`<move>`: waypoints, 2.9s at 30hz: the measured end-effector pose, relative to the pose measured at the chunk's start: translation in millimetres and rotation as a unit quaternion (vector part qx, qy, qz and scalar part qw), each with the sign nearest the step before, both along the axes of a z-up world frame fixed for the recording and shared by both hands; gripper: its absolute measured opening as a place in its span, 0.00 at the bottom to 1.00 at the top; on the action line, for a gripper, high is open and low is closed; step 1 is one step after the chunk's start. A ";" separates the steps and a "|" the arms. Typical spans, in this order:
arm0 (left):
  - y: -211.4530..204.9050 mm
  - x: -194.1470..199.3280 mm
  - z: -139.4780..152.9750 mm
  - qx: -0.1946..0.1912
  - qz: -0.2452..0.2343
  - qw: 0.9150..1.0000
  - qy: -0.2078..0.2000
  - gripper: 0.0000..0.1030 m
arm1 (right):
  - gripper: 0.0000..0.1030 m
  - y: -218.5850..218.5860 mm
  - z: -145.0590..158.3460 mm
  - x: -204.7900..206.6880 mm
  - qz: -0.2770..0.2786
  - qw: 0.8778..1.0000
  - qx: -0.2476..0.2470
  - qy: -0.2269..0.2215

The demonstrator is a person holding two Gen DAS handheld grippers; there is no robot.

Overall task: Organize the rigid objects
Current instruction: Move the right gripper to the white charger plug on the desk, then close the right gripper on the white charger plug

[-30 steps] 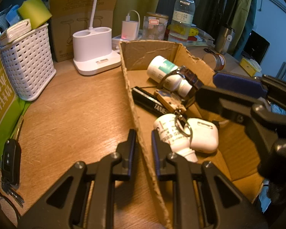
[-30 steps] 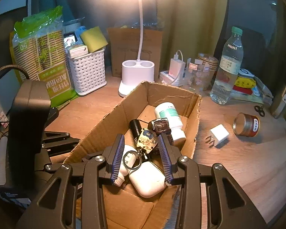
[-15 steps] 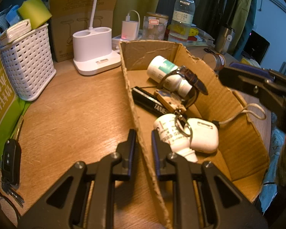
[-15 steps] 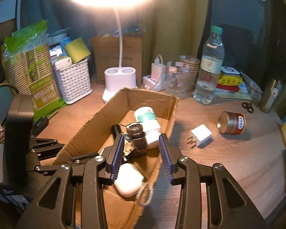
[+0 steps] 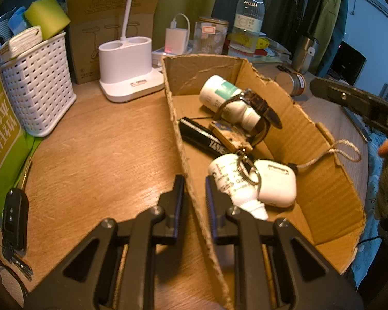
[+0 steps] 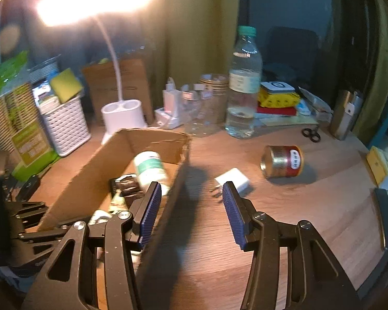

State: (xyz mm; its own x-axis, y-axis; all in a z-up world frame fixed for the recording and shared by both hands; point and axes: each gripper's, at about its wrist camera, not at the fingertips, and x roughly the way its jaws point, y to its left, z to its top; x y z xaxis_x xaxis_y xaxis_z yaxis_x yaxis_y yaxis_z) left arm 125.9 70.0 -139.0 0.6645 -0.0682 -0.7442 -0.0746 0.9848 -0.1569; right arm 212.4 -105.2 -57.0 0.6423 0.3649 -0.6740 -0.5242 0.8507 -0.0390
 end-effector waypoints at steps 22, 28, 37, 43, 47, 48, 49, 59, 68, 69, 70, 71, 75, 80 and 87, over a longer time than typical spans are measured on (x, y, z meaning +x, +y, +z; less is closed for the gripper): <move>-0.3 0.0 0.1 0.000 0.000 1.000 0.000 0.17 | 0.69 -18.1 -56.2 80.3 -0.003 0.997 -0.063 0.041; -0.5 0.0 0.1 0.000 0.000 1.000 0.000 0.17 | 0.76 -12.3 -64.0 86.5 0.025 0.996 -0.080 0.034; -0.9 -0.2 0.1 0.000 0.000 1.000 0.000 0.17 | 0.76 -2.1 -71.7 100.1 0.043 0.993 -0.099 0.041; -0.9 -0.1 0.1 0.000 0.000 1.000 0.000 0.17 | 0.76 7.6 -79.6 109.9 0.060 0.992 -0.101 0.054; -0.9 0.0 0.1 0.000 0.000 1.000 0.001 0.17 | 0.76 10.5 -85.2 113.7 0.062 0.991 -0.104 0.059; -0.8 -0.1 0.2 -0.001 0.000 1.000 0.001 0.17 | 0.76 10.6 -85.3 114.2 0.062 0.991 -0.105 0.060; -1.2 -0.3 -0.1 0.000 0.000 1.000 0.001 0.17 | 0.76 10.6 -85.2 114.7 0.061 0.991 -0.105 0.060; -1.2 -0.3 -0.2 0.000 0.000 1.000 0.001 0.17 | 0.72 9.9 -86.1 119.9 0.055 0.991 -0.085 0.085; -1.1 -0.1 -0.1 0.000 0.000 1.000 0.001 0.17 | 0.62 14.2 -84.4 113.7 0.058 0.991 -0.099 0.071; -1.1 -0.1 -0.1 0.000 0.000 1.000 0.001 0.17 | 0.62 14.4 -83.8 112.3 0.057 0.991 -0.100 0.068; -1.1 -0.1 -0.1 0.000 0.000 1.000 0.001 0.17 | 0.62 13.9 -82.5 110.9 0.057 0.991 -0.098 0.067; -1.2 -0.3 -0.2 0.000 0.000 1.000 0.001 0.17 | 0.62 14.1 -81.3 109.3 0.057 0.992 -0.097 0.066; -1.0 0.0 -0.1 0.000 0.000 1.000 0.001 0.17 | 0.62 12.3 -71.8 103.8 0.052 0.993 -0.089 0.056; -0.9 0.1 0.0 0.000 0.000 1.000 0.001 0.17 | 0.63 10.4 -56.9 93.8 0.052 0.995 -0.077 0.043; -1.0 0.3 -0.1 0.000 0.000 1.000 0.002 0.17 | 0.63 9.3 -33.7 70.1 0.061 0.996 -0.064 0.019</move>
State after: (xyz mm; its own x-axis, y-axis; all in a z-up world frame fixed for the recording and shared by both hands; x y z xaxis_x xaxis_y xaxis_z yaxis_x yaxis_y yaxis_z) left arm 126.2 69.0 -139.1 0.6618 -0.0682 -0.7466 -0.0750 0.9848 -0.1565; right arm 282.5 -95.9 -90.6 0.5717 0.3477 -0.7431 -0.6260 0.7704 -0.1212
